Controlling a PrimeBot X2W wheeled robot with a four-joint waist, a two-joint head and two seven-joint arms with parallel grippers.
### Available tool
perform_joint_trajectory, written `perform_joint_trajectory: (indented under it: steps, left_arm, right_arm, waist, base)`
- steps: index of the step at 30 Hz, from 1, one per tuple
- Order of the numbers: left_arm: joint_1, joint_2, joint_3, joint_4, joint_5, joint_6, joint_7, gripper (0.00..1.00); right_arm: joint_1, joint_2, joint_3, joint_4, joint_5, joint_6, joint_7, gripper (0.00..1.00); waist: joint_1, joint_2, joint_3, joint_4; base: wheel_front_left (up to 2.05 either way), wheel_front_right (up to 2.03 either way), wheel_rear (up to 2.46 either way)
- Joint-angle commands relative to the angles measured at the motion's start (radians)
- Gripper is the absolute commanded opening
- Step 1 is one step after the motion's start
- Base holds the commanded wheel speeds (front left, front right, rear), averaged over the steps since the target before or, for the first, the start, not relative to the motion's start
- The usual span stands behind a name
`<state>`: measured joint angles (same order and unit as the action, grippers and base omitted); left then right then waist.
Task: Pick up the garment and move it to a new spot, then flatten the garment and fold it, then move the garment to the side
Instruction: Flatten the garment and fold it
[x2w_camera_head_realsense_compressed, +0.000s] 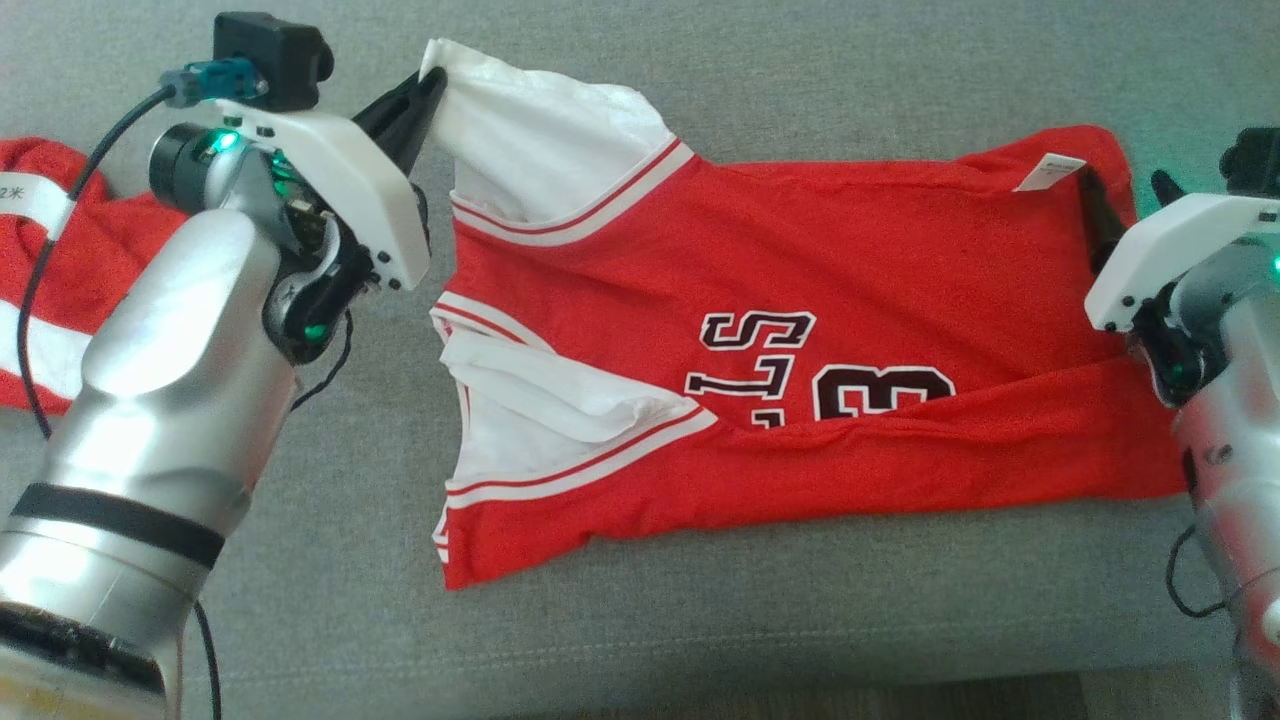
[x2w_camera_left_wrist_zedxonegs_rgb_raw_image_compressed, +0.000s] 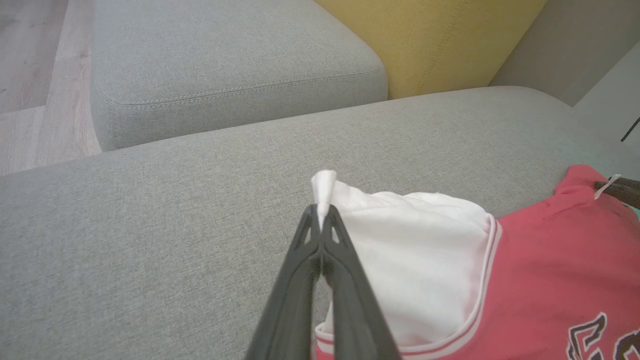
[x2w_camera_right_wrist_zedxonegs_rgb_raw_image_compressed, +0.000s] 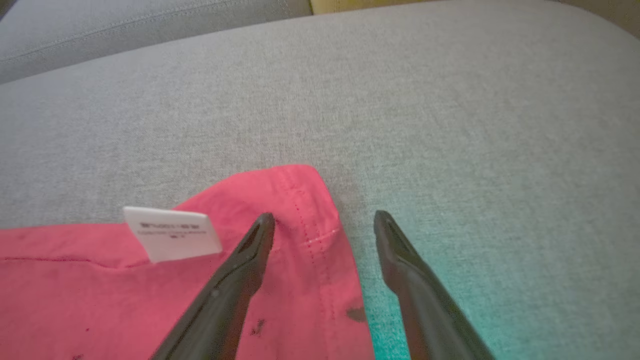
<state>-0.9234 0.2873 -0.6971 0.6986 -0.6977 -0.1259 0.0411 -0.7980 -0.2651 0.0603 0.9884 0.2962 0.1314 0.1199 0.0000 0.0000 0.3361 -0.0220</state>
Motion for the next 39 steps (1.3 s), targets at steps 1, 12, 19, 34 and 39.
perform_joint_trajectory:
  steps: [1, 12, 19, 34, 39]
  left_arm:
    - [-0.031, 0.034, 0.032, -0.033, -0.007, 0.007, -0.006, 0.00]
    - [-0.031, 0.041, 0.029, -0.036, -0.014, 0.015, 0.000, 0.00]
    - [-0.030, 0.046, 0.051, -0.022, -0.029, 0.032, -0.030, 0.00]
    - [-0.106, -0.008, 0.084, 0.069, -0.013, 0.081, -0.200, 0.00]
    - [-0.123, -0.025, 0.069, 0.113, 0.003, 0.064, -0.244, 0.00]
  right_arm:
    - [-0.029, -0.006, 0.016, -0.011, -0.006, -0.001, -0.005, 1.00]
    - [-0.076, -0.004, 0.054, 0.064, 0.024, -0.001, -0.062, 0.00]
    - [-0.081, -0.025, 0.075, 0.051, 0.097, -0.001, -0.120, 0.00]
    - [-0.142, -0.045, 0.056, 0.082, 0.206, -0.001, -0.274, 0.00]
    - [-0.150, -0.043, 0.072, 0.104, 0.218, -0.001, -0.302, 0.00]
  waist:
    - [0.0000, 0.0000, 0.005, 0.002]
    - [0.0000, 0.0000, 0.016, 0.005]
    - [0.0000, 0.0000, -0.001, -0.001]
    - [0.0000, 0.0000, 0.010, 0.001]
    - [0.0000, 0.0000, 0.012, 0.009]
  base:
    - [0.00, 0.00, 0.00]
    - [0.00, 0.00, 0.00]
    - [0.00, 0.00, 0.00]
    - [0.00, 0.00, 0.00]
    - [0.00, 0.00, 0.00]
